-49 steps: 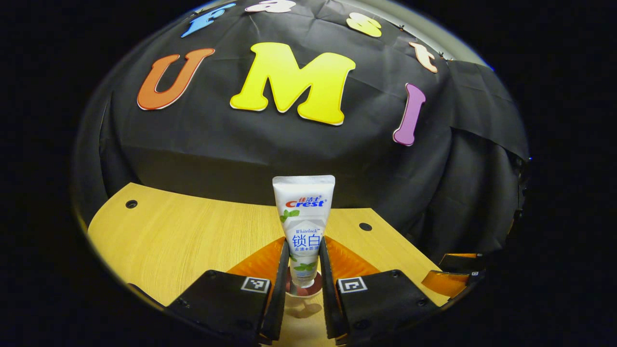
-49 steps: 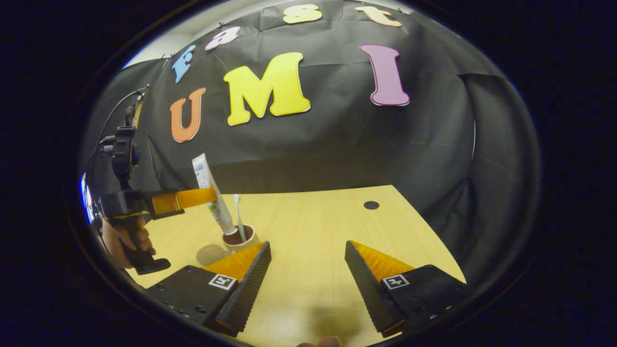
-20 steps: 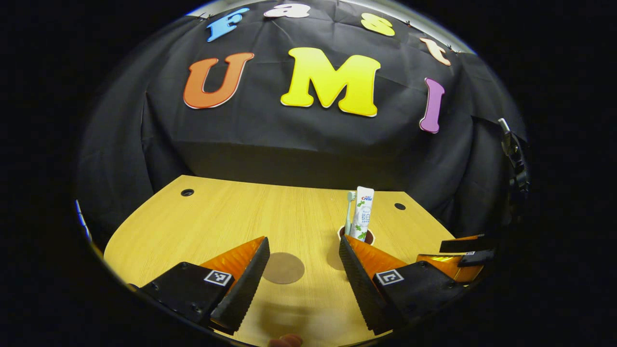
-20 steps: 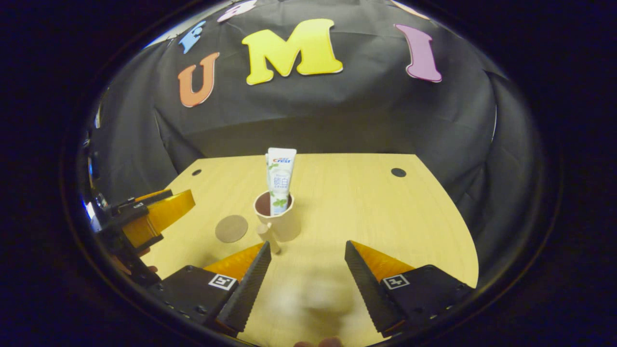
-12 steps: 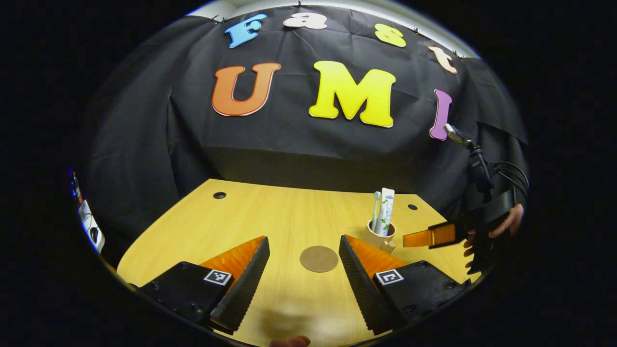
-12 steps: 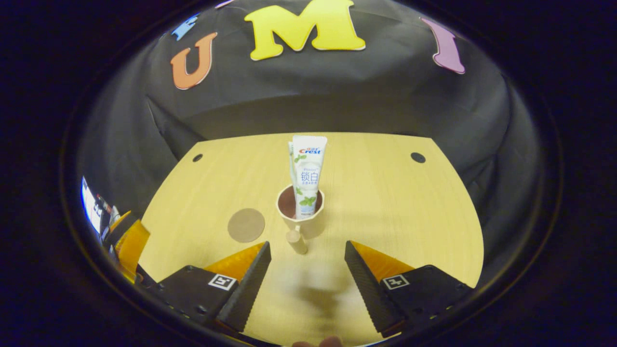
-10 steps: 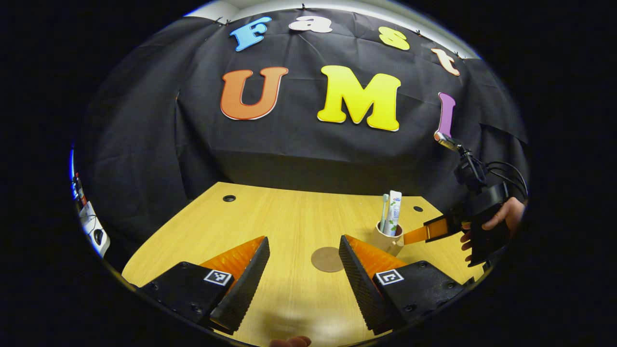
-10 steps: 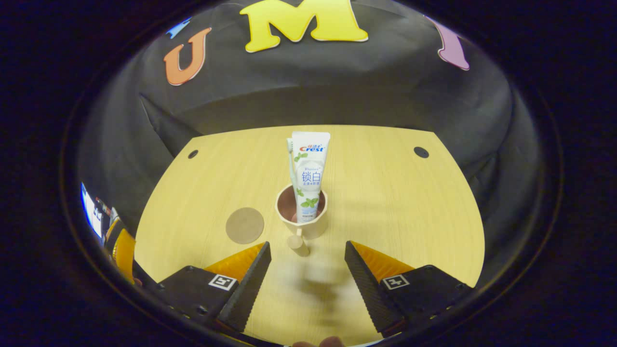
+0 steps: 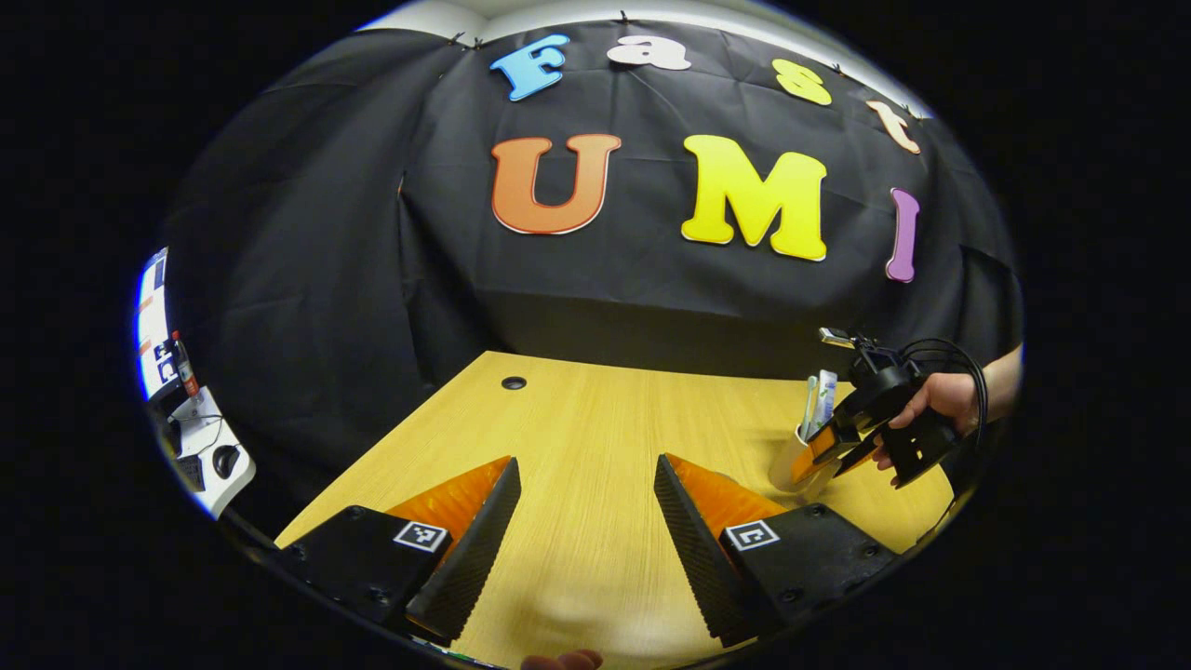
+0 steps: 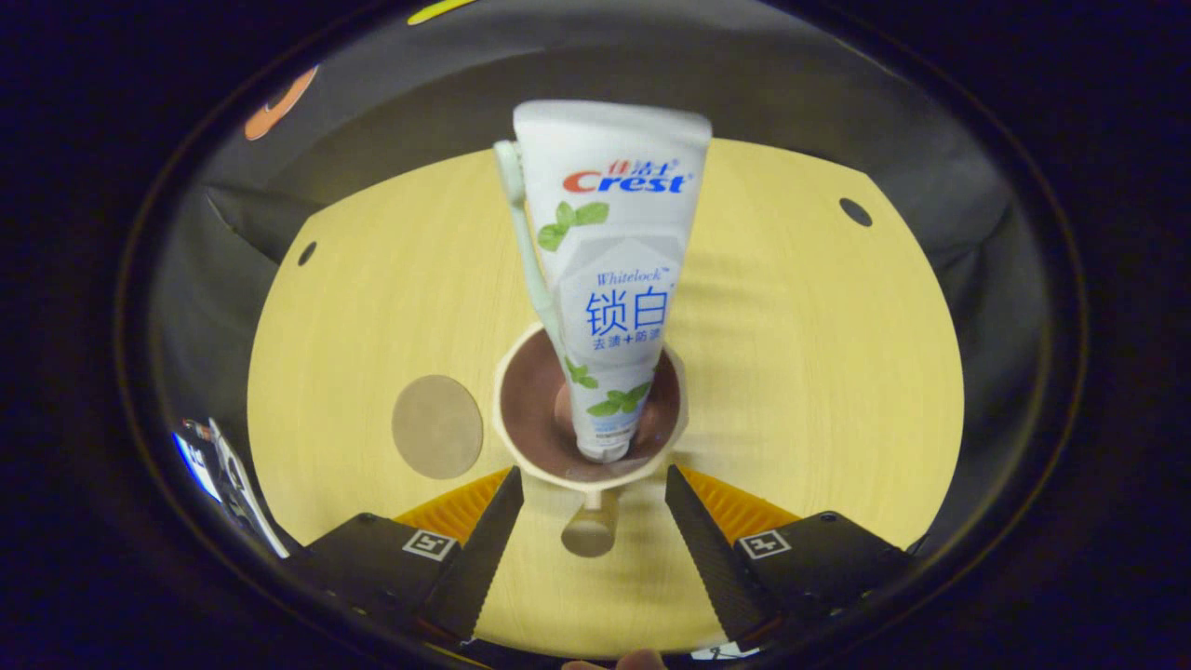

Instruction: Put the toothbrush and toothpaste on the desktop into the cup, then pick up the cup and place it on the coaster on the desktop.

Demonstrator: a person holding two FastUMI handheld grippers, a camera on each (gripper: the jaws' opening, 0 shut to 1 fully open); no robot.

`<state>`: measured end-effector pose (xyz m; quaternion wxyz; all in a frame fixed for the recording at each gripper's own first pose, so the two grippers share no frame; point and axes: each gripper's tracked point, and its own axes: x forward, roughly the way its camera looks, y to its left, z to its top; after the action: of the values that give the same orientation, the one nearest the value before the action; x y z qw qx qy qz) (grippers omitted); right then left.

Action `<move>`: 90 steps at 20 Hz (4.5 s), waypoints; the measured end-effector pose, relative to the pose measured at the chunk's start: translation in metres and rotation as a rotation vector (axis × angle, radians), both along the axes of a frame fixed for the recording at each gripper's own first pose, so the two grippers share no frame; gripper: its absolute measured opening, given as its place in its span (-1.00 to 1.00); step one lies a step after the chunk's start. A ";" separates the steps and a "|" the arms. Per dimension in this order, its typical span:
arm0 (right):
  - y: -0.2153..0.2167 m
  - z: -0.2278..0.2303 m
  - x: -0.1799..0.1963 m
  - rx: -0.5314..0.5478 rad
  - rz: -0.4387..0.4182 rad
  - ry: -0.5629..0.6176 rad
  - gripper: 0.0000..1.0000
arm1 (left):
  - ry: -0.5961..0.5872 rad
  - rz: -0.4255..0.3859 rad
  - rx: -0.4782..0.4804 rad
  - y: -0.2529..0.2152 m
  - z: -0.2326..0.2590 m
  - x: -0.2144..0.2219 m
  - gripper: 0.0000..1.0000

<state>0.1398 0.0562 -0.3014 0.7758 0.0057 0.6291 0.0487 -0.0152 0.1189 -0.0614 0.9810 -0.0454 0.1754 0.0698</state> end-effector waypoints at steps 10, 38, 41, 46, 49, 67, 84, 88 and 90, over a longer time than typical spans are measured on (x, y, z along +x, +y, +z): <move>0.000 -0.022 0.001 -0.045 -0.015 0.099 -0.29 | 0.056 0.047 -0.031 0.013 -0.016 0.003 0.86; 0.069 0.019 -0.039 -0.019 0.274 0.030 -0.40 | 0.094 0.130 -0.094 0.017 -0.022 -0.065 0.85; 0.068 0.029 -0.045 -0.003 0.265 0.009 0.53 | 0.098 0.121 -0.087 0.016 -0.021 -0.060 0.85; 0.046 0.057 -0.068 0.042 0.199 -0.027 0.82 | 0.077 0.030 -0.067 -0.008 -0.009 -0.039 0.85; 0.021 0.081 -0.084 0.074 0.135 -0.083 0.83 | 0.063 -0.014 -0.053 -0.024 0.000 -0.022 0.85; -0.125 0.309 -0.067 0.021 -0.063 -1.078 0.93 | -0.242 -0.218 -0.016 -0.148 0.154 0.058 0.92; -0.125 0.316 -0.066 0.024 -0.050 -1.106 0.93 | -0.210 -0.198 -0.005 -0.154 0.143 0.055 0.91; -0.126 0.317 -0.066 0.019 -0.047 -1.116 0.93 | -0.207 -0.190 0.001 -0.150 0.142 0.056 0.92; -0.125 0.319 -0.066 0.022 -0.051 -1.124 0.92 | -0.204 -0.189 0.012 -0.148 0.144 0.056 0.91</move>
<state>0.0739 -0.0693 0.0172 0.9925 0.0023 0.1179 0.0319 0.0411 -0.0289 0.0826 0.9962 -0.0295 0.0777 -0.0267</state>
